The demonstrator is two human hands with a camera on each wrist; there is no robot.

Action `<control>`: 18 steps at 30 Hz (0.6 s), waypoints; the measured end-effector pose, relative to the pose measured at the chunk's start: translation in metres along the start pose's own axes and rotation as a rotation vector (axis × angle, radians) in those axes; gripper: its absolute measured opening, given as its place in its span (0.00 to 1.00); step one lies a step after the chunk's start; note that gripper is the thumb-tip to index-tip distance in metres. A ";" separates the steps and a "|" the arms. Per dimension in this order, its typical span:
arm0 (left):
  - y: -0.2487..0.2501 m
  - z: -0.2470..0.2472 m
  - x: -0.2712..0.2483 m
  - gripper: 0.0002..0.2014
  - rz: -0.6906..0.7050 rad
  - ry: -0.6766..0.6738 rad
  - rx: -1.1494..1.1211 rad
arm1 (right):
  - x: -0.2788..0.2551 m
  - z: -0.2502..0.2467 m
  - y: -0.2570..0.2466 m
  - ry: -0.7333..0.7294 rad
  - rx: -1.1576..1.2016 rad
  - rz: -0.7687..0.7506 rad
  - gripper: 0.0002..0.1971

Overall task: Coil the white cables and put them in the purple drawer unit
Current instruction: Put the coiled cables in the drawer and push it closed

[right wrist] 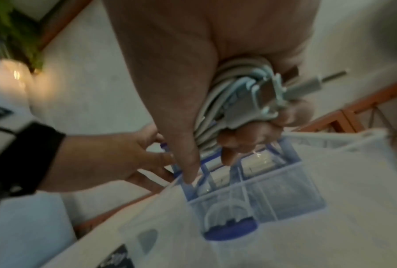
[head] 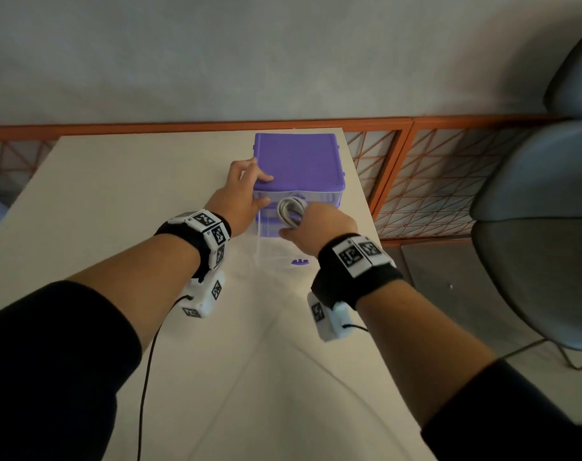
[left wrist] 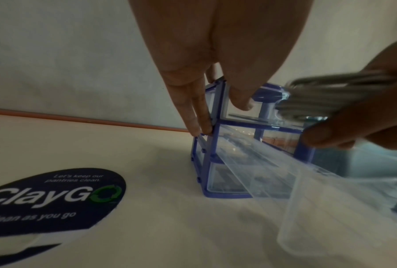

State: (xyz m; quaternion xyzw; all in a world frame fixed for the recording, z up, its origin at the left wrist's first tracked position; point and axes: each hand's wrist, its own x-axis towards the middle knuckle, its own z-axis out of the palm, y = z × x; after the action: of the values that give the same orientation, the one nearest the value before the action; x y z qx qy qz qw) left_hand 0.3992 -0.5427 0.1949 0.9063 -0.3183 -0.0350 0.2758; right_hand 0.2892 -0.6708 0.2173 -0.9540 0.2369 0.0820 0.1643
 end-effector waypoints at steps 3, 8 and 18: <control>0.000 0.001 0.000 0.19 0.003 -0.003 0.002 | 0.022 0.010 -0.003 -0.109 -0.153 -0.016 0.26; -0.001 0.001 0.000 0.19 0.014 0.002 0.000 | 0.040 0.030 -0.008 -0.171 -0.200 -0.033 0.31; -0.006 0.000 0.003 0.18 0.050 -0.010 0.002 | 0.044 0.038 -0.018 -0.094 0.011 0.069 0.25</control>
State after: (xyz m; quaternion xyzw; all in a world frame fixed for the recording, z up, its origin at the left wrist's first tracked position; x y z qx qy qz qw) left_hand 0.4047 -0.5406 0.1920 0.8982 -0.3422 -0.0323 0.2740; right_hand 0.3333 -0.6613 0.1765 -0.9394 0.2621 0.1312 0.1776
